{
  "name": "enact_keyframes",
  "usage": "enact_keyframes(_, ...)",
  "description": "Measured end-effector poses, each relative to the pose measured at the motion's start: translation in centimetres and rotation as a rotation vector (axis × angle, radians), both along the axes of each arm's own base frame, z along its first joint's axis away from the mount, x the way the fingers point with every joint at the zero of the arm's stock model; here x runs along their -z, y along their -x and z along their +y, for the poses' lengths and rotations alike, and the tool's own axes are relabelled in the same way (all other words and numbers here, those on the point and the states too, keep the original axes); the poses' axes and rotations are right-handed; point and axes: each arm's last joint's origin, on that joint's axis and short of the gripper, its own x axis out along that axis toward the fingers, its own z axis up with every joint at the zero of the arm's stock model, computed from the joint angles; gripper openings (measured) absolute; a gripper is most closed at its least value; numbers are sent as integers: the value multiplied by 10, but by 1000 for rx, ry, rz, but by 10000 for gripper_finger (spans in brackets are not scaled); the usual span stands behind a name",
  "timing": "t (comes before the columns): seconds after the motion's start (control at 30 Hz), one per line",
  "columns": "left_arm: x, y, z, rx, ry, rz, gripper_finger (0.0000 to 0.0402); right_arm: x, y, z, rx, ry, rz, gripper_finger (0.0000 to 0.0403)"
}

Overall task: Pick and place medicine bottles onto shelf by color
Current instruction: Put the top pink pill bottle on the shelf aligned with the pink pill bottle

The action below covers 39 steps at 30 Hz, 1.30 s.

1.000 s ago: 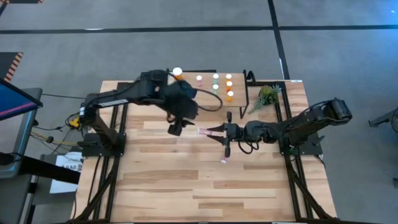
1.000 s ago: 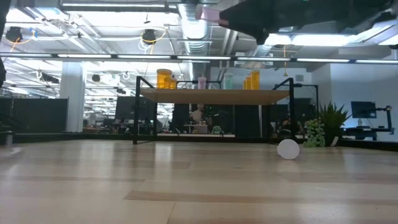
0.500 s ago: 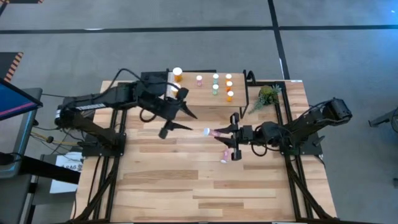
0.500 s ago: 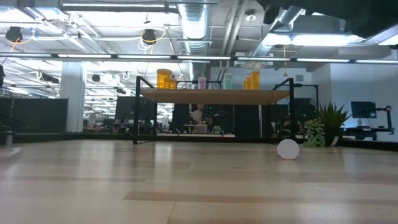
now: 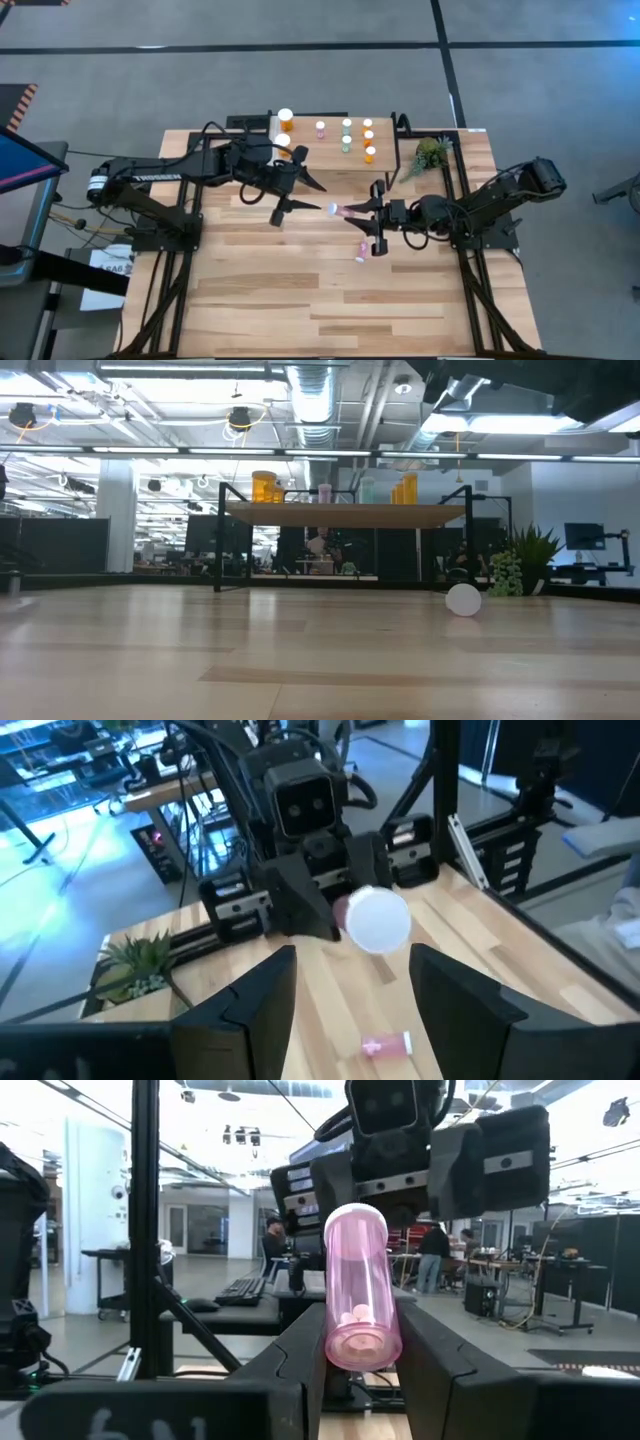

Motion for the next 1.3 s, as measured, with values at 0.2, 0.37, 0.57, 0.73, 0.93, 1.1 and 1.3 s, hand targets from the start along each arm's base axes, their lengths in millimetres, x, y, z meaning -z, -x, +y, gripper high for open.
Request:
enact_keyframes(0.2, 7, -10, -8, 26, 15, 3, 184, 1, 0, 0, 0, -6, 11, 113)
enact_keyframes(0.37, 16, -23, -15, -7, -14, 9, 184, 3, -2, -4, 9, -18, 35, 113)
enact_keyframes(0.57, 21, -27, -14, -66, -24, 31, 184, 5, -2, -5, 15, -21, 51, 114)
enact_keyframes(0.73, 21, -27, -13, -94, -28, 34, 184, 5, -2, -5, 16, -24, 53, 114)
enact_keyframes(0.93, 22, -26, -13, -97, -28, 51, 183, 5, -2, -5, 15, -24, 53, 114)
enact_keyframes(1.1, 22, -26, -13, -98, -28, 52, 183, 5, -2, -5, 15, -24, 52, 114)
enact_keyframes(1.3, 22, -26, -13, -97, -28, 52, 183, 5, -2, -5, 14, -23, 51, 114)
